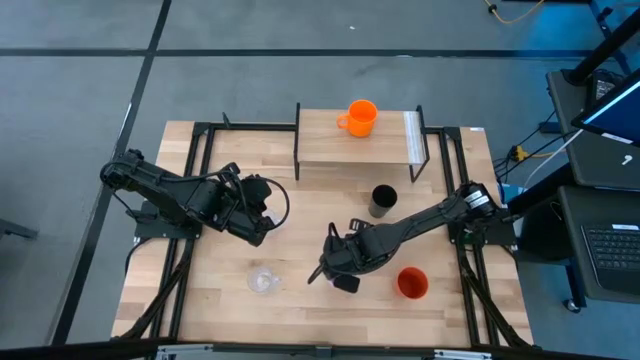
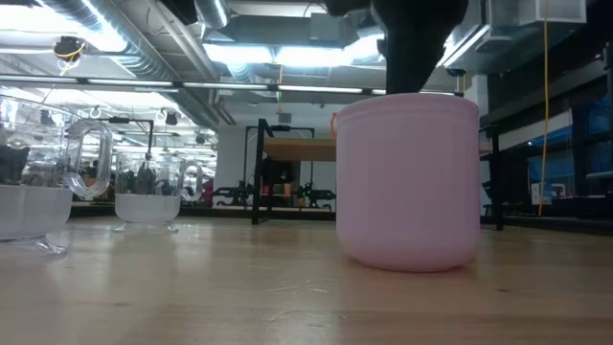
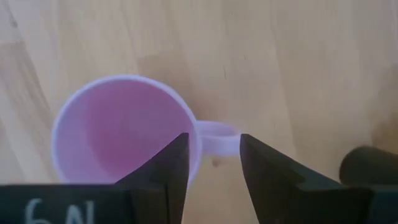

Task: Stack small to large cups/mugs on shelf
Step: Put the purple mug on the shelf

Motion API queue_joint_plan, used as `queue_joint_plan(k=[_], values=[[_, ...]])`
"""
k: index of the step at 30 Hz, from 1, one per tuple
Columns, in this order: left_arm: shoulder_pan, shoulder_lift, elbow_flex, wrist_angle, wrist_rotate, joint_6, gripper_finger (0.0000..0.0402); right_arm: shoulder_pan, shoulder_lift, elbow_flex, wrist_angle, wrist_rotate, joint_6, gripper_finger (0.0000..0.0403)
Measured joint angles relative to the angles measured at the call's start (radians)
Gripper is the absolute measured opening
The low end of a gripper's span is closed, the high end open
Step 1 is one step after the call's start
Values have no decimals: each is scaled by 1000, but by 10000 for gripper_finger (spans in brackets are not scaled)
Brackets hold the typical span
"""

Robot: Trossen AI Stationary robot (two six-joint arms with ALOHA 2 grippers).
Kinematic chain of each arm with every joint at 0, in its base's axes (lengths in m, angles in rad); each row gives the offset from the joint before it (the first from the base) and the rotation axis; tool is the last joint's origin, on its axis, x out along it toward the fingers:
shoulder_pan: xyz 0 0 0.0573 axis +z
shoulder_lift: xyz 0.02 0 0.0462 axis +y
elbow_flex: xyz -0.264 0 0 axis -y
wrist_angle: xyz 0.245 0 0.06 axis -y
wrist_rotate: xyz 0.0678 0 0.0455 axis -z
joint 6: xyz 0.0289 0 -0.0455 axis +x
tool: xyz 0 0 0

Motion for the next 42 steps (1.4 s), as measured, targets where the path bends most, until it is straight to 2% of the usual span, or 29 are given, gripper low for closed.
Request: queue_joint_plan(k=[8,17,25,42], values=[[0,0,0,0,0,0,102,-2,2,-88,19,-2,50,144],[0,0,0,0,0,1,102,-2,1,-93,61,-36,40,144],[0,0,0,0,0,1,102,-3,0,-169,158,-53,49,144],[0,0,0,-1,0,1,102,-3,1,-99,156,-58,14,122]])
